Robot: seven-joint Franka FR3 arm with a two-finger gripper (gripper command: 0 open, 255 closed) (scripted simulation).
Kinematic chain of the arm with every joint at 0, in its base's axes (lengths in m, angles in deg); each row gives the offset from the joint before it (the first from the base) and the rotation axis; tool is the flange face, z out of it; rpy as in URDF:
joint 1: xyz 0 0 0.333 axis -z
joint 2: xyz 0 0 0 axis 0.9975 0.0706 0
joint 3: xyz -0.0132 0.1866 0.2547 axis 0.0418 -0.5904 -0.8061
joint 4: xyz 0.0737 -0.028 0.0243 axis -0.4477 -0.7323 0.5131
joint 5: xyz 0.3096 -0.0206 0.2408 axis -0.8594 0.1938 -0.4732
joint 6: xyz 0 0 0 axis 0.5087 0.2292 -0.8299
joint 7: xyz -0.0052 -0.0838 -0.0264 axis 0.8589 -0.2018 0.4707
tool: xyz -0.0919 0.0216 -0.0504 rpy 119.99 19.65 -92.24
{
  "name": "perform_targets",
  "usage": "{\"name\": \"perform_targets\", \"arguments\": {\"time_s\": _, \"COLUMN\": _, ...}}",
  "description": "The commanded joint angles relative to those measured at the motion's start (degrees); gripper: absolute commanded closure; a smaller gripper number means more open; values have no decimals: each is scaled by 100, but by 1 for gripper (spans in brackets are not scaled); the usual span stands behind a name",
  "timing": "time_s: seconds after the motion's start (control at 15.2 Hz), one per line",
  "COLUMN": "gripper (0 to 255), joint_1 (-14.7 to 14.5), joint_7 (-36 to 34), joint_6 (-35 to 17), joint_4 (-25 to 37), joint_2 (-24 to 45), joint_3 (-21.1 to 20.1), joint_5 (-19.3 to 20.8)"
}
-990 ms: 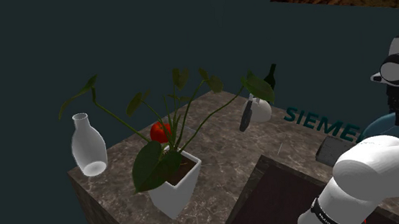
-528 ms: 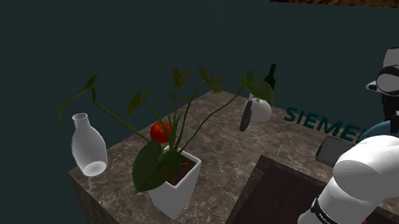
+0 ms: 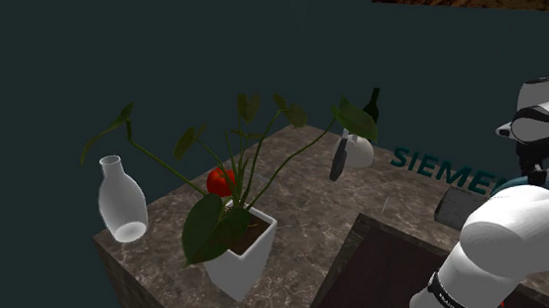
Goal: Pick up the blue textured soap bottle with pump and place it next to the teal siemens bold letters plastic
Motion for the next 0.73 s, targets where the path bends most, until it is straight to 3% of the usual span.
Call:
{"name": "perform_targets", "arguments": {"time_s": 0.0, "gripper": 255, "joint_1": -37, "joint_7": -69, "joint_6": -123, "joint_4": -64, "joint_2": 26, "joint_3": 157, "joint_5": 116}}
{"name": "perform_targets", "arguments": {"time_s": 0.2, "gripper": 255, "joint_1": -118, "joint_7": -171, "joint_6": -267, "joint_4": -127, "joint_2": 72, "joint_3": 360, "joint_5": 251}}
{"name": "perform_targets", "arguments": {"time_s": 0.66, "gripper": 255, "joint_1": -118, "joint_7": -171, "joint_6": -266, "joint_4": -127, "joint_2": 71, "joint_3": 360, "joint_5": 251}}
